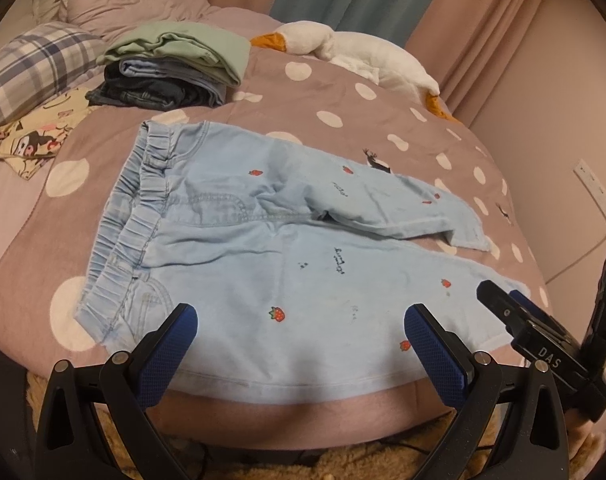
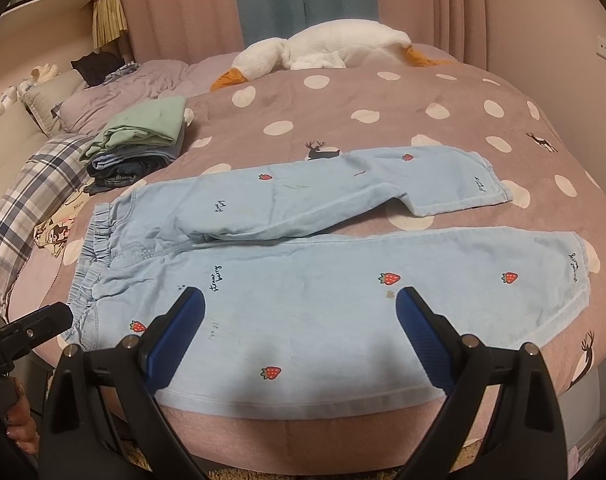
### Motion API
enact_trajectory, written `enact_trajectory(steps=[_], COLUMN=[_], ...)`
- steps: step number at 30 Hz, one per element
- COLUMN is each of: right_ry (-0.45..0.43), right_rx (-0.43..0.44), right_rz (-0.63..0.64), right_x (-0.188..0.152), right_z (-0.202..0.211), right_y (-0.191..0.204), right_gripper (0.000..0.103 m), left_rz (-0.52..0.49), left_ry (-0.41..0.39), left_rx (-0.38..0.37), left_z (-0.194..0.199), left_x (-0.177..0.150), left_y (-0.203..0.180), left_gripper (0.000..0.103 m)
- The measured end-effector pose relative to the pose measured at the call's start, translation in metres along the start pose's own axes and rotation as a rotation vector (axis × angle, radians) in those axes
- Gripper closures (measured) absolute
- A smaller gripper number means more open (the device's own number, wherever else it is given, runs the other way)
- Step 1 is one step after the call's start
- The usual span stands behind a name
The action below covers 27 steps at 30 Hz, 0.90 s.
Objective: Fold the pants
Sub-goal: 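Hover both grippers open above the light-blue jeans, positioning over the legs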
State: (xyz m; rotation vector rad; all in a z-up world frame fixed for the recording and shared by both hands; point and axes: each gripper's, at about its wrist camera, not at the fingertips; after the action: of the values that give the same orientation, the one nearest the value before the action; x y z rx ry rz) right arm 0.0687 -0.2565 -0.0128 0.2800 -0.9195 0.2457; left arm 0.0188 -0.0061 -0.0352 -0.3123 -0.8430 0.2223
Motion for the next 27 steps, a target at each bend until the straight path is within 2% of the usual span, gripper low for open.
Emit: enact_trajectory(steps=[27], right_ry=[0.013], right_rx=[-0.049], right_rz=[-0.056], right_x=[-0.005], right_z=[-0.001], right_y=[-0.024], right_gripper=[0.008], left_rz=[-0.018], left_ry=[0.022], left_rx=[0.021], left_z=[-0.006], left_x=[-0.001], left_y=[-0.003], left_gripper=[0.000])
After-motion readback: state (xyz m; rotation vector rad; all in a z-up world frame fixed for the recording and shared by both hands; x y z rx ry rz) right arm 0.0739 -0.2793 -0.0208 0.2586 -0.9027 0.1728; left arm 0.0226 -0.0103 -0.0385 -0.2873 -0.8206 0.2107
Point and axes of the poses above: each gripper's, at about its wrist camera, not at the fingertips, and z roughly against the way its jaws point, y to its left, x to its top, and after that the axes turned 10 degrees about -y, right-handed
